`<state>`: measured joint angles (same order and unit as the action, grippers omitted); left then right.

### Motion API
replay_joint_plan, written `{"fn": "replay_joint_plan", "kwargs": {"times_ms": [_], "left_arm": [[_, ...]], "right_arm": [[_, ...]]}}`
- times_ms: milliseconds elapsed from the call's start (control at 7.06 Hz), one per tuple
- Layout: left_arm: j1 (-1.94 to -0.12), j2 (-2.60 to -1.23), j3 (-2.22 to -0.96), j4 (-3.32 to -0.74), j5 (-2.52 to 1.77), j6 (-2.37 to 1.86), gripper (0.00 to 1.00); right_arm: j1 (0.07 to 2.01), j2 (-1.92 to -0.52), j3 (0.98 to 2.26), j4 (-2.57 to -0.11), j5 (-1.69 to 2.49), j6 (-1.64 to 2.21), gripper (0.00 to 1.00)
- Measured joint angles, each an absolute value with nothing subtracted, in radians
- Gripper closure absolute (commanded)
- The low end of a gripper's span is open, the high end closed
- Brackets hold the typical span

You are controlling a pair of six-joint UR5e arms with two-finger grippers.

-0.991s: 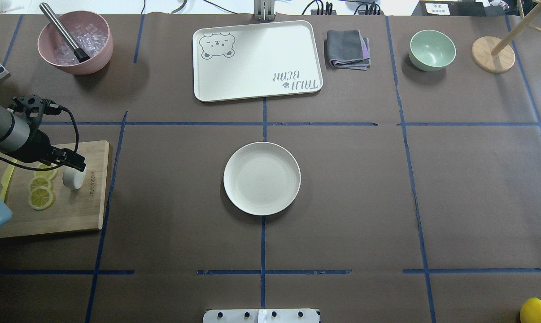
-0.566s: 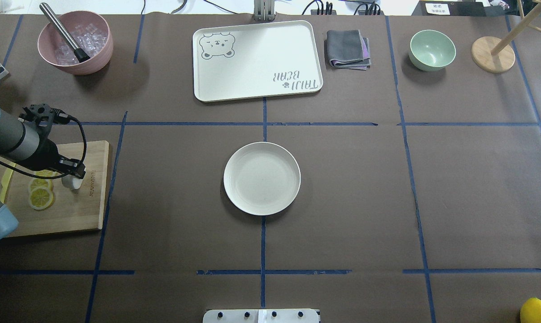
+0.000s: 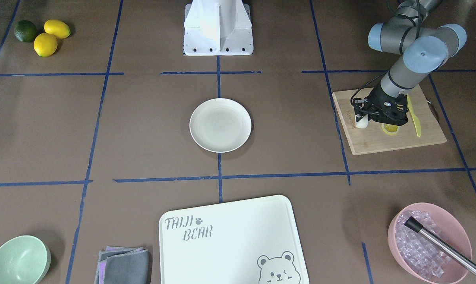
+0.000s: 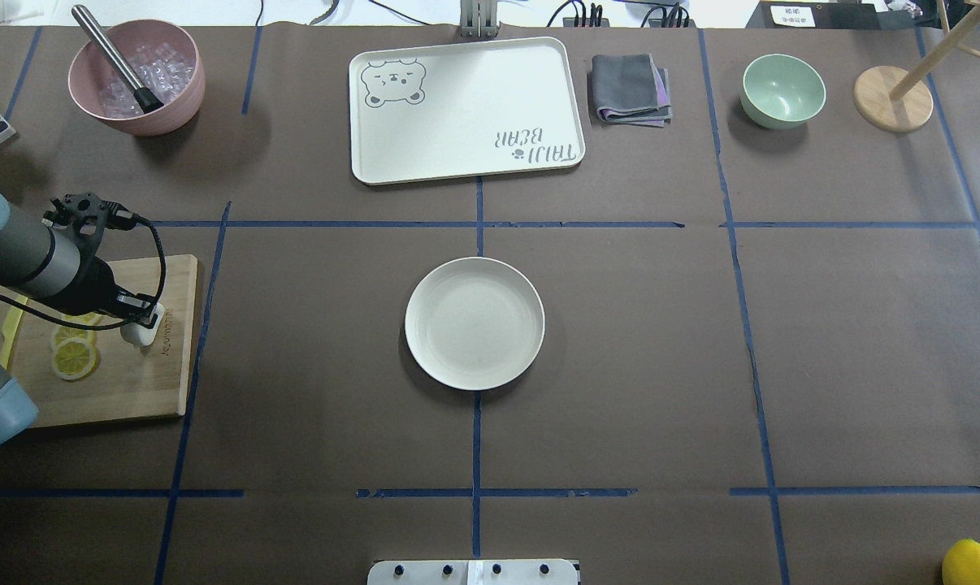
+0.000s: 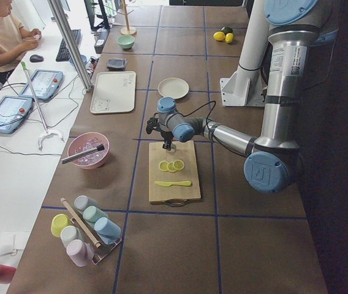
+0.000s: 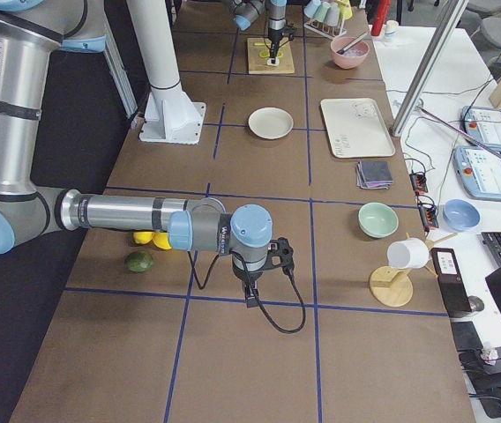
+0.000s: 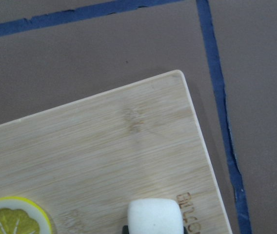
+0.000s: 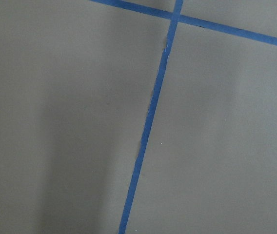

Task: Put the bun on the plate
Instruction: 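Lower the left gripper and grasp the white bun, then carry the bun with the left gripper over the white plate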

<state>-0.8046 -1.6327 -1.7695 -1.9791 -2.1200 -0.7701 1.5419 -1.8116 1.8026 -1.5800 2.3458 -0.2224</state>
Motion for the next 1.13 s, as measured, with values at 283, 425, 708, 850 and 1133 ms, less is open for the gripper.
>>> {"fn": "replay_joint_plan", "kwargs": {"times_ms": [283,425,708,850,1133], "left_arm": [[-0.785,-1.714,-1.805,-1.912,-2.121,-0.880,0.74],[-0.740,-1.816,-1.807,-1.826,-2.111,-0.973,0.74],[-0.609,-2.109,-1.736,-1.629,-2.026,-1.184,0.74],[-0.565,-2.253,-1.647,-1.591,-1.993,-1.284,0.74],[-0.514,-2.408,-1.509,-1.602,-1.939,-1.390,0.71]], "right_arm": [[1.542,-1.812,1.804,-1.580,2.349,-0.222,0.00],[1.542,-1.812,1.804,-1.580,2.351,-0.222,0.00],[1.542,-1.812,1.802,-1.580,2.352,-0.222,0.00],[1.542,-1.812,1.801,-1.580,2.352,-0.222,0.00],[1.542,-1.812,1.799,-1.580,2.352,-0.222,0.00]]}}
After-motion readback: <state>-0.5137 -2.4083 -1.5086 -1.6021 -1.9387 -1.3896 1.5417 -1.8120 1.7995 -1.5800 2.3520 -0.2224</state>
